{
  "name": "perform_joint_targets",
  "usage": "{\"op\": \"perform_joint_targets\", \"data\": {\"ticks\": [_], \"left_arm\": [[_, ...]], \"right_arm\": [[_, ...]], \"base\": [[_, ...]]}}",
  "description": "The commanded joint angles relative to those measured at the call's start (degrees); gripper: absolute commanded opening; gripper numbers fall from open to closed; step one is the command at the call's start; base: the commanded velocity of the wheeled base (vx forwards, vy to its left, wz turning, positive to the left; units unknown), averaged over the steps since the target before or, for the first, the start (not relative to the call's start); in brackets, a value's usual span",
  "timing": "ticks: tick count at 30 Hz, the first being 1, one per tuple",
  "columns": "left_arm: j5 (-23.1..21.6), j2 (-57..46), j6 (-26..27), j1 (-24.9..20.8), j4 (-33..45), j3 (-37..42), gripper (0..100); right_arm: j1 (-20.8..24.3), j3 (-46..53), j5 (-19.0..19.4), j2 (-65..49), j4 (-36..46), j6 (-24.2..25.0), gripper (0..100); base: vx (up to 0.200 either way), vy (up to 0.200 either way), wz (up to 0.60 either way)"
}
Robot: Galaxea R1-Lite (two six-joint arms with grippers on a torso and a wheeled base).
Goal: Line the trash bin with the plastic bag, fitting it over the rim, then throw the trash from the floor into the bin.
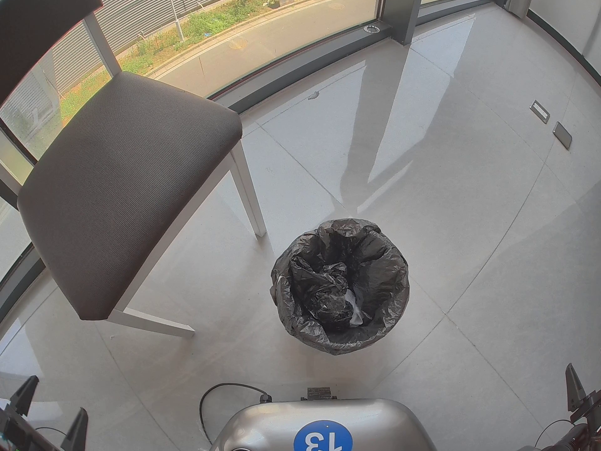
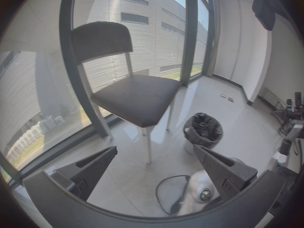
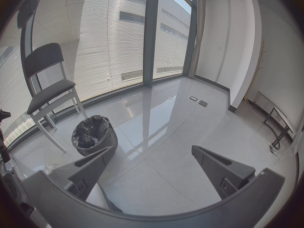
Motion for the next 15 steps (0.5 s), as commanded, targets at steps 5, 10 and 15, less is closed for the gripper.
{"op": "perform_joint_targets", "data": {"ticks": [5, 10, 15], "left_arm": [[-6.0, 2.0, 3.1, -0.8, -0.2, 1.2, 100], [-7.0, -2.3, -0.2, 1.7, -1.1, 2.1, 100], [-2.5, -2.3, -0.4, 1.7, -7.5, 4.7, 100]], "right_arm": [[0.0, 0.0, 0.6, 0.3, 0.0, -0.1, 100], [0.1, 0.0, 0.9, 0.3, 0.0, 0.3, 100], [0.0, 0.0, 0.9, 0.3, -0.2, 1.8, 100]], "base": [[0.0, 0.0, 0.0], [0.0, 0.0, 0.0], [0.0, 0.0, 0.0]]}}
